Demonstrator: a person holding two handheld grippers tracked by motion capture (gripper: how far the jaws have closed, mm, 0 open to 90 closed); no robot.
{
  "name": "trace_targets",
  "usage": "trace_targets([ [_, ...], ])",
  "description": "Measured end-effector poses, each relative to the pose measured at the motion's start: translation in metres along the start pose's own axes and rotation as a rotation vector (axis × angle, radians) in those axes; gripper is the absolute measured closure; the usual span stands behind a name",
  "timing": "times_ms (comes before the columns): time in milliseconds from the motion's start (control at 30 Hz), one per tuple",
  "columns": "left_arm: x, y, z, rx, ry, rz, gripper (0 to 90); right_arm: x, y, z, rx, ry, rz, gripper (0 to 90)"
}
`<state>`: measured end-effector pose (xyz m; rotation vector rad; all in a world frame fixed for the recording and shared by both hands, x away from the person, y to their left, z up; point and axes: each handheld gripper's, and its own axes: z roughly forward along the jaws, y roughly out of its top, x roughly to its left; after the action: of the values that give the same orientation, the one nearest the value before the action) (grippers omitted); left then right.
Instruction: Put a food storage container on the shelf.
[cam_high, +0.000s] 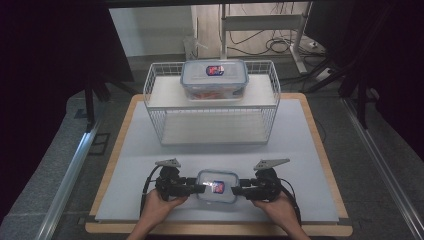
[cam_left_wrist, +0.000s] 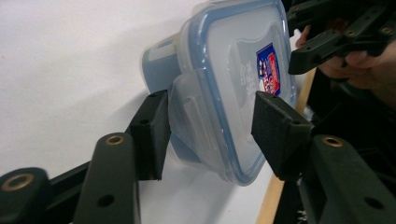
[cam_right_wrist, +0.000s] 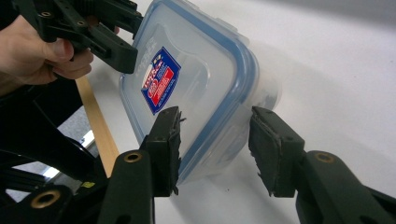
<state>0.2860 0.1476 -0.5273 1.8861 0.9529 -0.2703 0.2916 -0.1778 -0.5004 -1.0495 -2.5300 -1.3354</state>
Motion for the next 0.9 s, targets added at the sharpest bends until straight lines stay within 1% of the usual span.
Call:
trace_targets([
  [67, 0.0, 0.0, -0.001, -0.004, -0.007, -0.011, 48.8, 0.0, -0.001, 0.0, -0.004, 0.003, 0.005, 53.6],
  [133, -0.001, -0.001, -0.002, -0.005, -0.007, -0.008, 49.9, -0.001, -0.002, 0.0, -0.005, 0.01, 0.009, 53.0],
  [233, -0.001, -0.005, -0.004, -0.012, -0.015, -0.02, 51.8, -0.003, -0.006, 0.003, -0.009, 0.04, 0.044, 51.1],
  [400, -0.004, -0.01, -0.008, -0.024, -0.02, -0.021, 54.2, -0.005, -0.007, 0.003, -0.017, 0.067, 0.075, 53.6],
  [433, -0.004, -0.011, -0.009, -0.022, -0.021, -0.027, 55.4, -0.006, -0.007, 0.002, -0.018, 0.07, 0.079, 53.6],
  [500, -0.004, -0.015, -0.009, -0.039, -0.026, -0.043, 56.2, -0.007, -0.008, 0.001, -0.023, 0.072, 0.094, 55.6],
  [533, -0.005, -0.015, -0.01, -0.038, -0.02, -0.053, 56.1, -0.008, -0.008, 0.0, -0.025, 0.075, 0.102, 61.9],
  [567, -0.004, -0.016, -0.01, -0.042, -0.025, -0.064, 55.9, -0.008, -0.008, -0.001, -0.039, 0.071, 0.103, 64.8],
  [633, -0.004, -0.017, -0.01, -0.047, -0.027, -0.064, 56.2, -0.009, -0.009, -0.003, -0.037, 0.079, 0.117, 65.5],
  [700, -0.004, -0.017, -0.01, -0.049, -0.029, -0.072, 56.3, -0.011, -0.01, -0.002, -0.04, 0.095, 0.14, 65.1],
  [800, -0.002, -0.017, -0.01, -0.054, -0.036, -0.075, 56.4, -0.013, -0.009, -0.001, -0.037, 0.108, 0.139, 62.7],
  [867, -0.002, -0.017, -0.01, -0.053, -0.04, -0.071, 56.4, -0.014, -0.008, 0.002, -0.03, 0.105, 0.127, 54.8],
  [900, -0.001, -0.017, -0.01, -0.051, -0.041, -0.066, 56.4, -0.014, -0.007, 0.004, -0.023, 0.104, 0.12, 52.6],
])
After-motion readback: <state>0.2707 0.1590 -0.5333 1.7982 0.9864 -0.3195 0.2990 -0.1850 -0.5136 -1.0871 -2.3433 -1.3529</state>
